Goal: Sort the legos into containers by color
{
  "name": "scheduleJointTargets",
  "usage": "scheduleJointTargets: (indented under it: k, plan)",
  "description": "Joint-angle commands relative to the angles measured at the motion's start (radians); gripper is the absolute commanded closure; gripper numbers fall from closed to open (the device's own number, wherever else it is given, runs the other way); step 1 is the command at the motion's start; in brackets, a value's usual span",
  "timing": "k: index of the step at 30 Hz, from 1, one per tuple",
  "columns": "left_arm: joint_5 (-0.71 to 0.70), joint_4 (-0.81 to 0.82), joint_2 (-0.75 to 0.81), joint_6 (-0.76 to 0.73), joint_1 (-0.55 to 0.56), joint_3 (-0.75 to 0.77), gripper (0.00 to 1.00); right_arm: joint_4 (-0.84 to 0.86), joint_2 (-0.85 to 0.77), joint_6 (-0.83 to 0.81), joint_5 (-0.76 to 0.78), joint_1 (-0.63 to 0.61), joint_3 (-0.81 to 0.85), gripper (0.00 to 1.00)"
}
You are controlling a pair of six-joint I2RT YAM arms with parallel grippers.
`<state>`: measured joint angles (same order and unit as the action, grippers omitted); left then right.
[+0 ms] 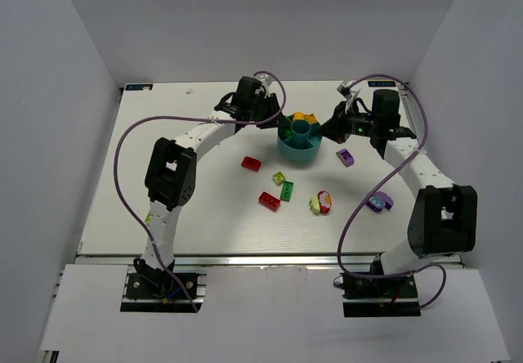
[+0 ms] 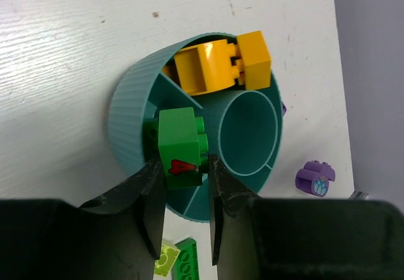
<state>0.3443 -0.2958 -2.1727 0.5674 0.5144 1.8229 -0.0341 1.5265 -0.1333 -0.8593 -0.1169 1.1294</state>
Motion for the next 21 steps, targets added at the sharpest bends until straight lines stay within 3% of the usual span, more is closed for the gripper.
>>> scheduleJointTargets:
  k: [1,9,15,18,19,21]
  plan:
    - [-0.028,-0.032,0.01,-0.021,0.006,0.047,0.66,0.0,-0.028,-0.008,-0.02,0.006,-0.01,0.95]
    - [-0.028,-0.048,-0.007,-0.024,0.006,0.084,0.46,-0.004,-0.025,-0.011,-0.027,0.008,-0.006,0.94]
    - [-0.03,-0.048,0.001,-0.024,0.006,0.087,0.45,-0.027,-0.025,-0.04,-0.037,0.008,-0.003,0.92]
    - [-0.056,-0.045,0.03,-0.026,0.006,0.088,0.46,-0.119,-0.023,-0.19,-0.144,0.005,0.021,0.68]
    - [-0.067,-0.051,0.042,-0.031,0.006,0.087,0.47,-0.166,-0.022,-0.254,-0.215,0.003,0.032,0.52]
    - [-0.112,-0.057,0.085,-0.046,0.004,0.078,0.51,-0.344,-0.014,-0.502,-0.26,-0.015,0.062,0.39]
